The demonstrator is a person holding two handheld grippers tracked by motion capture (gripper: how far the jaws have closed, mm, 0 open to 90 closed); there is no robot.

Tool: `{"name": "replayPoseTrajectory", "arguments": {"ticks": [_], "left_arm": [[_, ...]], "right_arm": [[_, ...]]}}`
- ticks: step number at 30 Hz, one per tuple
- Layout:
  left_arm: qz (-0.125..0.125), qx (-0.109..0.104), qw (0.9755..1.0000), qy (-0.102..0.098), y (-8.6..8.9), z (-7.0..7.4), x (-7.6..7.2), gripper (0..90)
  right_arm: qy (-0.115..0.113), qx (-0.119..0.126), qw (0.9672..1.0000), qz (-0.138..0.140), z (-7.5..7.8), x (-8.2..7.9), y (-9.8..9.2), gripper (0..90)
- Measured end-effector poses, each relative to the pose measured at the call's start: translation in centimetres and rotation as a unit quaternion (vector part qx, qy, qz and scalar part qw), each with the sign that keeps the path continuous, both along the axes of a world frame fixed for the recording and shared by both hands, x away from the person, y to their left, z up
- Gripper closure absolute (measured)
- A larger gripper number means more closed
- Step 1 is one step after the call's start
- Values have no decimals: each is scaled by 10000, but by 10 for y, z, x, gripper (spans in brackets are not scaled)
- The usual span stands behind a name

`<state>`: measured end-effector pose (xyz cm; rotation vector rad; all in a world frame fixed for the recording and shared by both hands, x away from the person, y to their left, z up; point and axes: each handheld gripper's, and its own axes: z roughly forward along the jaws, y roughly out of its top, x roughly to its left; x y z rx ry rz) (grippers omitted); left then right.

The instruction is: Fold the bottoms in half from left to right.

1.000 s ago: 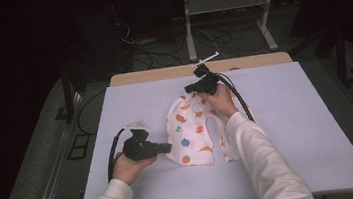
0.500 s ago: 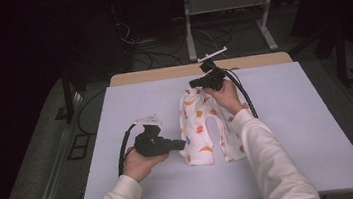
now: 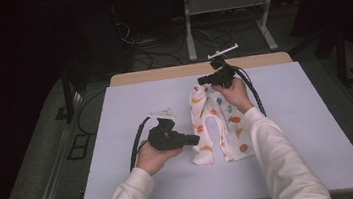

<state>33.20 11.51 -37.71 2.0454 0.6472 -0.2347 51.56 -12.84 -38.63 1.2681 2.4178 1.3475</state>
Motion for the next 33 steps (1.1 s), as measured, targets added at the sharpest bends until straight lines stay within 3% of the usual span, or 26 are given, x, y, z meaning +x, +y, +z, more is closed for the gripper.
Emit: {"name": "replayPoseTrajectory", "arguments": {"ticks": [17, 29, 33], "left_arm": [[-252, 96, 9996, -13, -36, 5, 4, 894], [-358, 147, 9992, 10, -69, 0, 6, 895], [-374, 123, 9992, 63, -82, -6, 8, 895]], "right_arm": [[27, 110, 9999, -57, -1, -3, -25, 888], [111, 262, 9996, -74, -9, 2, -44, 888], [143, 184, 9997, -70, -13, 3, -48, 888]]}}
